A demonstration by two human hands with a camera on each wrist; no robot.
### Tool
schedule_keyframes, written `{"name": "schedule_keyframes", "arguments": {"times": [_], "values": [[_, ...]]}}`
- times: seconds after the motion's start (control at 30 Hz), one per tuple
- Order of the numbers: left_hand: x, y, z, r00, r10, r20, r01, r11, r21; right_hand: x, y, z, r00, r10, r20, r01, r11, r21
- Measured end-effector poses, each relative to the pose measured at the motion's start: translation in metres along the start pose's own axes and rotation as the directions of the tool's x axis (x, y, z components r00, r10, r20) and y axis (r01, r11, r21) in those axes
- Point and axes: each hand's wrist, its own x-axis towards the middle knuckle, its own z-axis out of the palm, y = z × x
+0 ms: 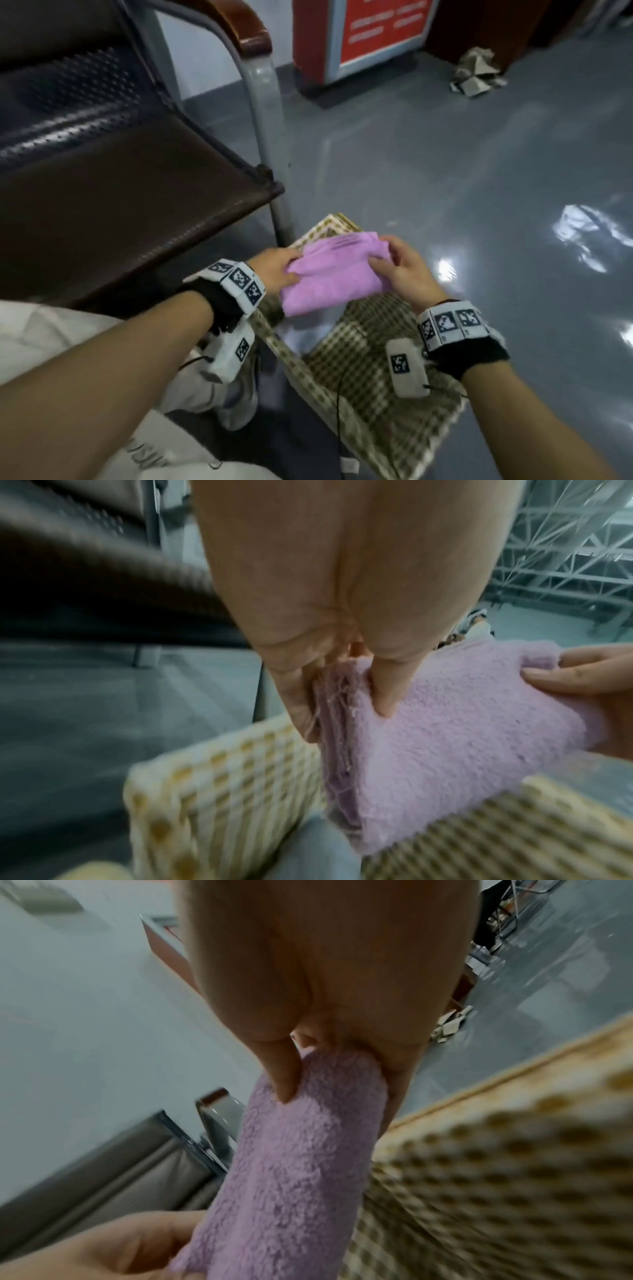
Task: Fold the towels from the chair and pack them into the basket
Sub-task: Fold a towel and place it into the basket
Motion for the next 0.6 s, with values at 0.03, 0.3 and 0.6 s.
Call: {"name": "schedule_keyframes", "arguments": {"times": [0.03, 0.3, 0.6], "values": [[0.007, -0.002, 0.017, 0.999, -0.012, 0.045, 0.011, 1.000, 0.009, -0.002, 0.015, 0.000, 0.999, 0.016, 0.028, -0.015, 0.999, -0.046], [0.033, 0.000, 0.120, 0.916, -0.142, 0.376, 0.085, 0.983, 0.165, 0.009, 0.100, 0.016, 0.945, 0.253, 0.208, -0.116, 0.851, -0.512], [0.034, -0.011, 0.096, 0.960, -0.151, 0.235, 0.148, 0.988, 0.032, 0.026, 0.117, 0.039, 0.889, 0.447, 0.101, -0.263, 0.679, -0.685]]}}
